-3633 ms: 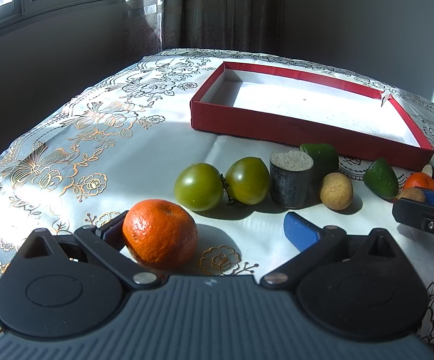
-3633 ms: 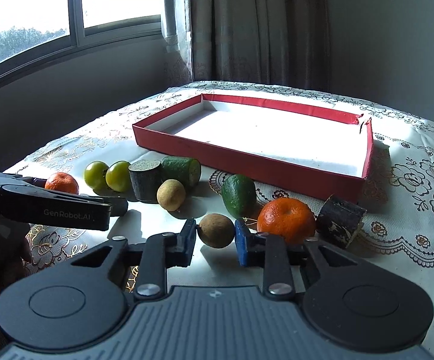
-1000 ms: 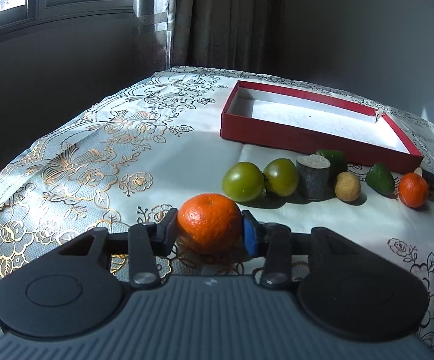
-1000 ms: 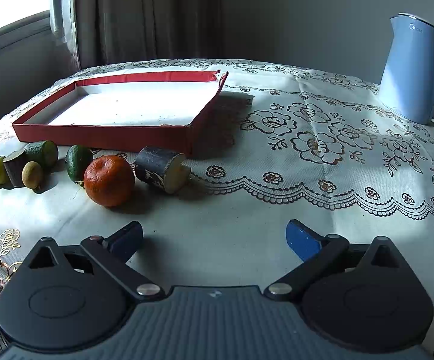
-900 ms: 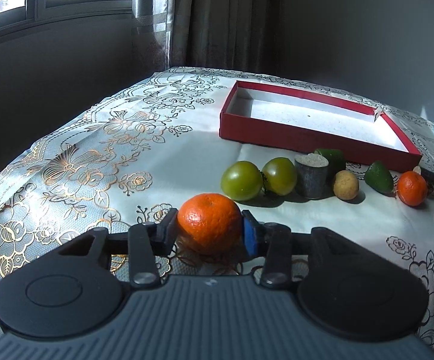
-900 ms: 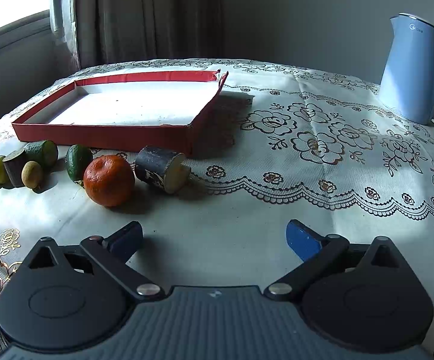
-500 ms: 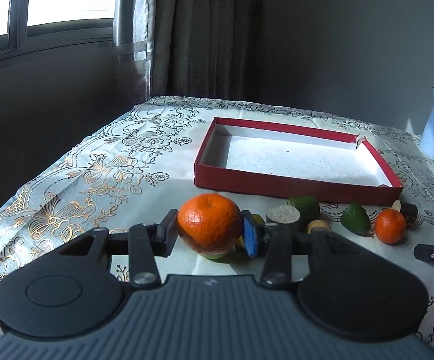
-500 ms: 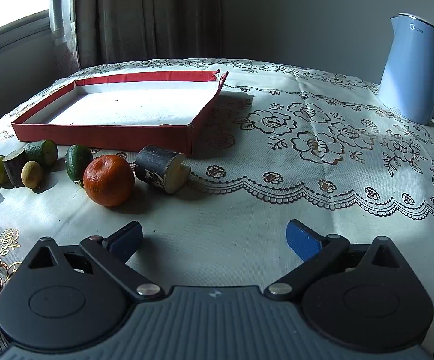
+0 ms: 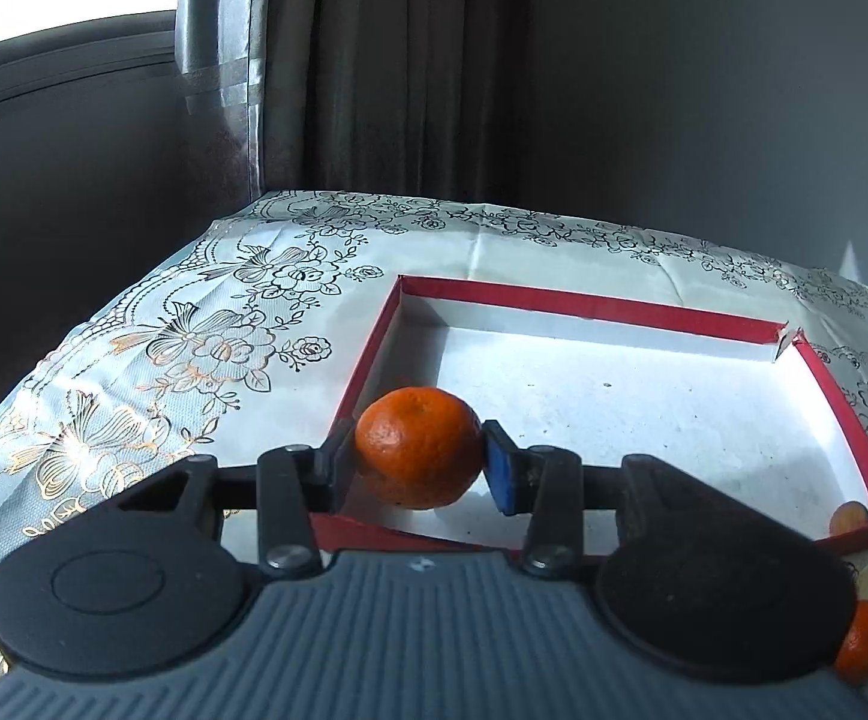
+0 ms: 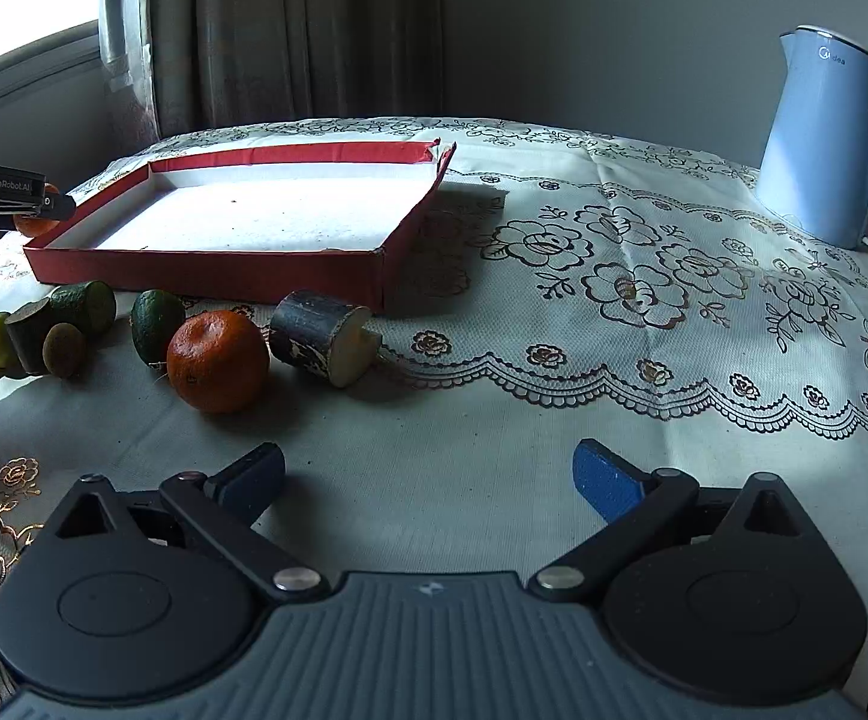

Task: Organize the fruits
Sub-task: 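Carry the mandarin into the red box and open the left gripper, then close the right gripper around the large orange beside the cucumber piece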

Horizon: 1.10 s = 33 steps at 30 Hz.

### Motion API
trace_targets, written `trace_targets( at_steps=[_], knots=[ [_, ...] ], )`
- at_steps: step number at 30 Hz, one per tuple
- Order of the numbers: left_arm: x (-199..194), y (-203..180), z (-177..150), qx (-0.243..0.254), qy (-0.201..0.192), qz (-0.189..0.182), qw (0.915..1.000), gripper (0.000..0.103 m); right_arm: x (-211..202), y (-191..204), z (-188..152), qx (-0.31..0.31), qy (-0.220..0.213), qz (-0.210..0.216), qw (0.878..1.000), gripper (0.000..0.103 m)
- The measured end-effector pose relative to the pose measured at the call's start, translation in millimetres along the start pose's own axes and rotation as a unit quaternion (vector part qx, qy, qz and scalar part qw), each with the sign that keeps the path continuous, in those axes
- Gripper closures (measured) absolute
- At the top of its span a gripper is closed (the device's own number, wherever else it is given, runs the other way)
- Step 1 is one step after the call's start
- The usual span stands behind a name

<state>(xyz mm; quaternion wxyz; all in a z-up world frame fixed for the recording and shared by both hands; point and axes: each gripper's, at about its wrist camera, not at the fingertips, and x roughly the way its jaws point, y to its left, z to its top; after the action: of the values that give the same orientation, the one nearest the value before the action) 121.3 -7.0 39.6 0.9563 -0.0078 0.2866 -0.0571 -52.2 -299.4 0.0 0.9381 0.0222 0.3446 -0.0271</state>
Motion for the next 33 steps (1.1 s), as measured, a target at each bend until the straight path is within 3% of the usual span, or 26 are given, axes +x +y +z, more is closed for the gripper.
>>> trace_targets(
  at_steps=[3, 6, 8, 11, 13, 17, 21, 23, 28, 33],
  knots=[
    [13, 2, -5, -0.004, 0.018, 0.004, 0.9998, 0.063, 0, 0, 0, 0.000, 0.000, 0.000, 1.000, 0.000],
    [12, 1, -11, 0.009, 0.011, 0.009, 0.9999, 0.060, 0, 0, 0, 0.000, 0.000, 0.000, 1.000, 0.000],
    [5, -3, -12, 0.022, 0.001, 0.009, 0.9997, 0.040, 0, 0, 0, 0.000, 0.000, 0.000, 1.000, 0.000],
    [-17, -11, -13, 0.042, -0.029, 0.018, 0.9985, 0.019, 0, 0, 0, 0.000, 0.000, 0.000, 1.000, 0.000],
    [-38, -13, -18, 0.056, -0.055, 0.033, 0.9964, 0.009, 0, -1, 0, 0.000, 0.000, 0.000, 1.000, 0.000],
    [-78, -3, -34, 0.044, -0.072, 0.029, 0.9960, 0.000, 1, -1, 0, 0.000, 0.000, 0.000, 1.000, 0.000],
    [-106, 21, -57, 0.000, -0.059, 0.038, 0.9975, 0.000, 0, -1, 0, 0.001, -0.003, 0.008, 1.000, 0.000],
    [-113, 32, -70, -0.015, -0.053, 0.043, 0.9976, 0.000, -2, -1, 0, 0.002, -0.017, 0.039, 0.999, 0.000],
    [-111, 47, -95, -0.025, -0.030, 0.061, 0.9974, 0.000, -14, 16, 0, -0.034, -0.064, 0.067, 0.995, 0.000],
    [-109, 49, -100, -0.032, -0.027, 0.062, 0.9972, 0.000, -9, 40, 5, -0.086, -0.071, 0.088, 0.990, 0.001]
  ],
)
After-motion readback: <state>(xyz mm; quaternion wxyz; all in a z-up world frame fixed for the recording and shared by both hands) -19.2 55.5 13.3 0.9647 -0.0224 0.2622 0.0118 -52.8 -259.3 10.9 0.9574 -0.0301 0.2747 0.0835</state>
